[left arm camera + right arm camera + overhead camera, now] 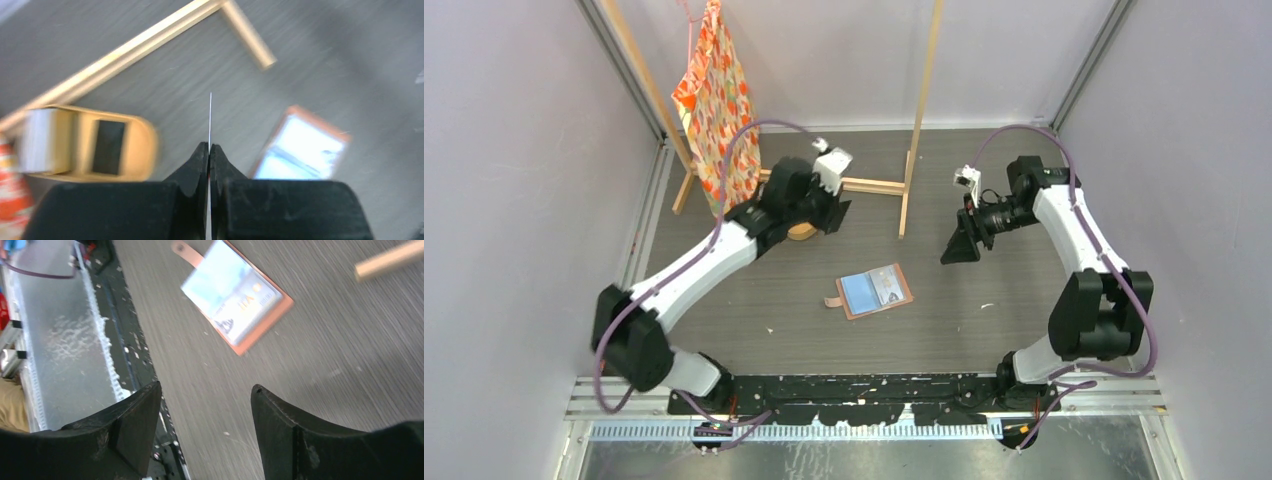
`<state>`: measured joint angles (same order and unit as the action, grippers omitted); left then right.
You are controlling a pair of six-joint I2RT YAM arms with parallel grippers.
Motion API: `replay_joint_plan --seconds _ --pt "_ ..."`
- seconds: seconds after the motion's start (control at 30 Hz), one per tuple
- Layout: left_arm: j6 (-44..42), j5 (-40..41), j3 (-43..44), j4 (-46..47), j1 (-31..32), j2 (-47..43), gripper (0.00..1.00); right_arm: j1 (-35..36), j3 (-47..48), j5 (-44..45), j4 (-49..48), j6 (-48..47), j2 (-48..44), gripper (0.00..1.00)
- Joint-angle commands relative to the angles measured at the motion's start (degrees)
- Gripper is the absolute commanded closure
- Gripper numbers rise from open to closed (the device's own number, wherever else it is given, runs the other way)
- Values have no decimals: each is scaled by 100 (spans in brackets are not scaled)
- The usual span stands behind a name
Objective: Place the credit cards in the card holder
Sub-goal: Pick up the credit card from the storage box.
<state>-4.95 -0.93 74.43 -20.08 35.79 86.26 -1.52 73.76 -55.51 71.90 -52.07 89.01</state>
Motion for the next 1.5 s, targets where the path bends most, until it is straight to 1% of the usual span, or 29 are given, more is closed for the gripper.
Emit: replay_joint_plan --seconds 0.0,0.07,0.1,0.13,0.2,0.27,0.3,0.33,0.47,0.57,0.67,0.8,0.97,1.13,1.17,1.33,1.4,1.47 --pt "2505 -2339 -1644 2227 -74 -1185 100 409 -142 -1013 -371 624 -574 29" --pt "3392 -2541 -2651 3731 -71 -1608 99 563 -266 -1285 -709 1122 -755 28" --pt "4000 -2565 -3064 4464 -71 -1734 100 620 -370 -1395 -982 1452 -868 28" --pt "4351 -2555 -3390 5035 -64 -1810 99 666 -488 -1503 -1322 1878 -994 27" --pt "4803 -2534 -3714 5763 -32 -1855 99 752 -894 -1722 -2571 3233 -1250 26" --pt "5045 -2538 -3763 6146 16 -1813 99 843 -1380 -1884 -4009 4746 -1482 25" --pt "5139 -2493 -3781 6314 57 -1783 99 913 -1543 -1894 -4495 5221 -1552 24" --pt "5229 -2431 -3807 6542 110 -1739 99 997 -1619 -1872 -4766 5499 -1600 23" --pt "5672 -2381 -3855 7606 261 -1312 100 1291 -1518 -1808 -4921 5845 -1503 22" --pt "6012 -2377 -3861 8227 360 -936 99 1400 -1505 -1782 -5156 6267 -1437 24" --pt "6182 -2372 -3845 8587 402 -657 99 1435 -1496 -1677 -5222 6385 -1536 25" --pt "6323 -2405 -3798 8804 430 -509 99 1440 -1575 -1451 -5446 6643 -1653 29" --pt "6350 -2456 -3807 8819 464 -489 99 1438 -1655 -1511 -5876 7108 -1585 39" --pt "6418 -2541 -3880 8816 465 -463 99 1436 -1786 -1596 -6416 7588 -1666 45" --pt "6419 -2543 -3888 8819 464 -464 99 1428 -1789 -1602 -6469 7652 -1668 50" --pt "6387 -2501 -3908 8810 464 -434 100 1425 -1777 -1647 -6483 7699 -1670 62" --pt "6412 -2490 -3910 8814 464 -381 100 1426 -1768 -1672 -6482 7700 -1669 70" --pt "6443 -2479 -3902 8853 466 -326 99 1427 -1768 -1697 -6495 7699 -1669 82"
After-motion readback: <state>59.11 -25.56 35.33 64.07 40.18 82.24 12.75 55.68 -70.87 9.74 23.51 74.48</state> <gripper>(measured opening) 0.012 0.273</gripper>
